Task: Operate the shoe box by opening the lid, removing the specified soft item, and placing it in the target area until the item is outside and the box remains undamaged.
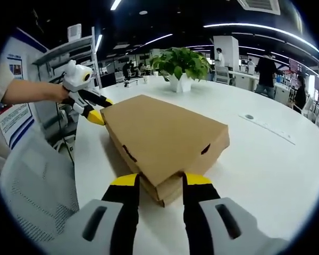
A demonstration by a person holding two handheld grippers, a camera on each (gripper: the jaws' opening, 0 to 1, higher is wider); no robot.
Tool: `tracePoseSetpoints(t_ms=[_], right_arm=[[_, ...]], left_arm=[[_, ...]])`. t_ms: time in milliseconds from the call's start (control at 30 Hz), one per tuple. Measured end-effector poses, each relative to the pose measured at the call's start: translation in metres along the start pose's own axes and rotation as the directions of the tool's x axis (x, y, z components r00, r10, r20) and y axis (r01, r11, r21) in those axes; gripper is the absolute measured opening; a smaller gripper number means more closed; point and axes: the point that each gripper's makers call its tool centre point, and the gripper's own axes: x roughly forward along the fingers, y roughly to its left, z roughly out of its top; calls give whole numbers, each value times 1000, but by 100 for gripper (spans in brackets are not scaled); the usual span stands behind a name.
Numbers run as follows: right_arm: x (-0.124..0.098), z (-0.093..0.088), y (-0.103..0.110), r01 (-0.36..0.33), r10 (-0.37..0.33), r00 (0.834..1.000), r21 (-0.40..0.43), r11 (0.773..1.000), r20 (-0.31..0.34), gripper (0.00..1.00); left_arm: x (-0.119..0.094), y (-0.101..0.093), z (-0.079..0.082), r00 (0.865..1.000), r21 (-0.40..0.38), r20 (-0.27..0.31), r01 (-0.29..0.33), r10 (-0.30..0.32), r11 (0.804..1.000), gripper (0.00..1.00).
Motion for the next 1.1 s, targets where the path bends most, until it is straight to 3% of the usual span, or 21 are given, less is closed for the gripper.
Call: tracePoseSetpoints(t_ms=[533,1100], right_arm=[[3,4,6,-2,2,1000,3,1000,9,28],[5,5,15,-24,24,1000,9,1000,14,28]], left_arm=[[-6,2,-4,1000,-25,-2,-8,8,1000,59],[-13,6,-8,999,-23,-49,6,-7,1000,58]])
